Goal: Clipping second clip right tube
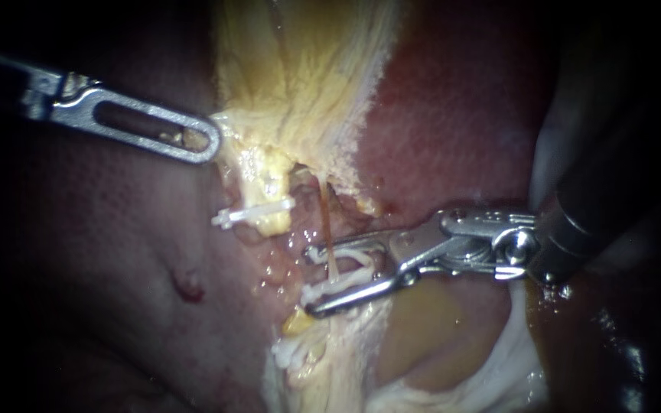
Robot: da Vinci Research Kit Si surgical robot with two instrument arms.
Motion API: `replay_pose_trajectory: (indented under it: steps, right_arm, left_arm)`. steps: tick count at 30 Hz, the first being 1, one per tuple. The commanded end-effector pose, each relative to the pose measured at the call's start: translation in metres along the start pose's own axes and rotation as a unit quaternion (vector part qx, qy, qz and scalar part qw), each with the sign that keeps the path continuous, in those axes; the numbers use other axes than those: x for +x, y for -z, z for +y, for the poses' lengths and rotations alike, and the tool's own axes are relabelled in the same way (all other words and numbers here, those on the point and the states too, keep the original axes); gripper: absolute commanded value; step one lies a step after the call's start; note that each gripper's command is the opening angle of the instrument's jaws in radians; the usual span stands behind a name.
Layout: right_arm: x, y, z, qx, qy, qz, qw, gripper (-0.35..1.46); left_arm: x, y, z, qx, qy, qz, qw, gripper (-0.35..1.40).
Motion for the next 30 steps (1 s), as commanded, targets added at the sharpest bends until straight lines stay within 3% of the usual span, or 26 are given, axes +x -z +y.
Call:
replay_pose_trajectory:
  steps: [1,12,22,30]
  right_arm:
    - [0.0000,-0.0001,0.0000,0.001,-0.002,0.002,1.0000,0.49]
    - [0.0004,-0.0002,-0.0006,0.021,-0.016,0.024,0.9994,0.49]
    - [0.0017,-0.0007,-0.0027,0.054,-0.019,0.043,0.9974,0.49]
    - [0.0024,-0.0010,-0.0040,0.061,-0.022,0.051,0.9966,0.48]
  left_arm:
    - [0.0000,0.0000,0.0000,0.000,0.000,0.000,1.0000,-0.35]
    - [0.0000,0.0000,0.0000,0.000,0.000,0.000,1.0000,-0.35]
    - [0.0000,0.0000,0.0001,0.000,0.000,0.000,1.0000,-0.35]
    - [0.0000,0.0000,0.0001,0.000,0.000,0.000,1.0000,-0.35]
